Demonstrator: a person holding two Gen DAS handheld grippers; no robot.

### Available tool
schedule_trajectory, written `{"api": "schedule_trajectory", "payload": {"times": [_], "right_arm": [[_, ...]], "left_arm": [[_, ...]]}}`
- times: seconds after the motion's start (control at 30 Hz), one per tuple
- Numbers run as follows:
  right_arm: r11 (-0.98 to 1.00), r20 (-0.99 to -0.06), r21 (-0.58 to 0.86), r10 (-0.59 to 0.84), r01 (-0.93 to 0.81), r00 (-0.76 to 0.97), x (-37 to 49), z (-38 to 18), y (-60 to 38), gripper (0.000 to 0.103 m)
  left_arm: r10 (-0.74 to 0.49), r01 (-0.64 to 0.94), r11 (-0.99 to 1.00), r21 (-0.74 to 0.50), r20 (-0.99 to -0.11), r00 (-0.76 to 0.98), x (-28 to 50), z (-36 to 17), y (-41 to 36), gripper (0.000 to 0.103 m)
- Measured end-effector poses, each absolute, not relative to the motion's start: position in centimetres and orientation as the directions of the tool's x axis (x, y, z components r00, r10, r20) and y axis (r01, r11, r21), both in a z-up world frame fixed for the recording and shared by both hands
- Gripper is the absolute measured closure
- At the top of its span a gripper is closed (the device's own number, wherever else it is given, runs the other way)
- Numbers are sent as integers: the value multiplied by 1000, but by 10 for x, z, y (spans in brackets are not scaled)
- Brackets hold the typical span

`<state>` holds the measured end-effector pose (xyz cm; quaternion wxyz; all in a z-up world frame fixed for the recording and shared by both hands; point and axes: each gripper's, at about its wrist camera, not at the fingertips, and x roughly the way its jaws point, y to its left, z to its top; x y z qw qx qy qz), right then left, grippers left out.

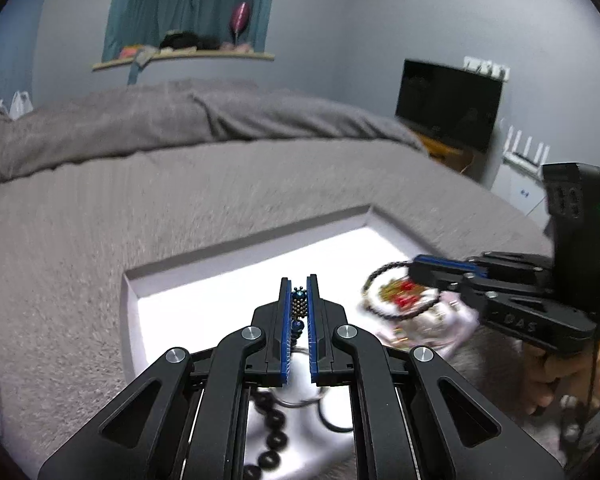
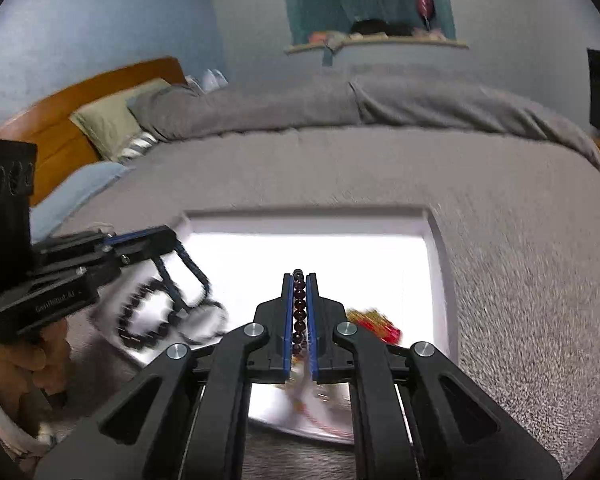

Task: Organize jewelry
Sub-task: 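Carry both bead bracelets into the box and open both tools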

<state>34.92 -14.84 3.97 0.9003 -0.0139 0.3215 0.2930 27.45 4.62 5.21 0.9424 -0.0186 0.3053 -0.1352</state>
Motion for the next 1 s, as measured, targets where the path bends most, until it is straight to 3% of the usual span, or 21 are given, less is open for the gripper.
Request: {"api": "schedule_trajectory", "payload": {"times": [0.2,0.57,0.6,0.67,0.73,0.8,0.83,1.0], "right_arm": [[859,-627,134,460,-495,628,357,29,-150,97],[867,-633,114,439,-484,637,357,26,-148,97],[868,-635,110,436,-484,638,357,25,-148,97],[867,-639,109,436,-487,634,356,24,-147,96],[865,-635,105,437,-490,637,354,25,-147,90],[863,-627,105,443,-494,640,351,26,-149,71],[862,-623,105,446,-497,643,349,27,-150,71],[857,-600,106,459,-504,655,337,30,-156,71]], "left_arm": [[-236,207,971,-121,-636,735,291,32,51,95],[-191,181,980,-81,-638,746,285,31,53,93],[-186,176,981,-79,-639,746,284,31,54,90],[-173,168,983,-69,-632,755,281,33,54,65],[-168,164,984,-64,-620,766,276,35,54,51],[-163,157,985,-64,-609,776,271,38,55,43],[-162,154,986,-66,-605,779,270,39,55,35],[-184,150,983,-106,-578,795,251,46,61,25]]}}
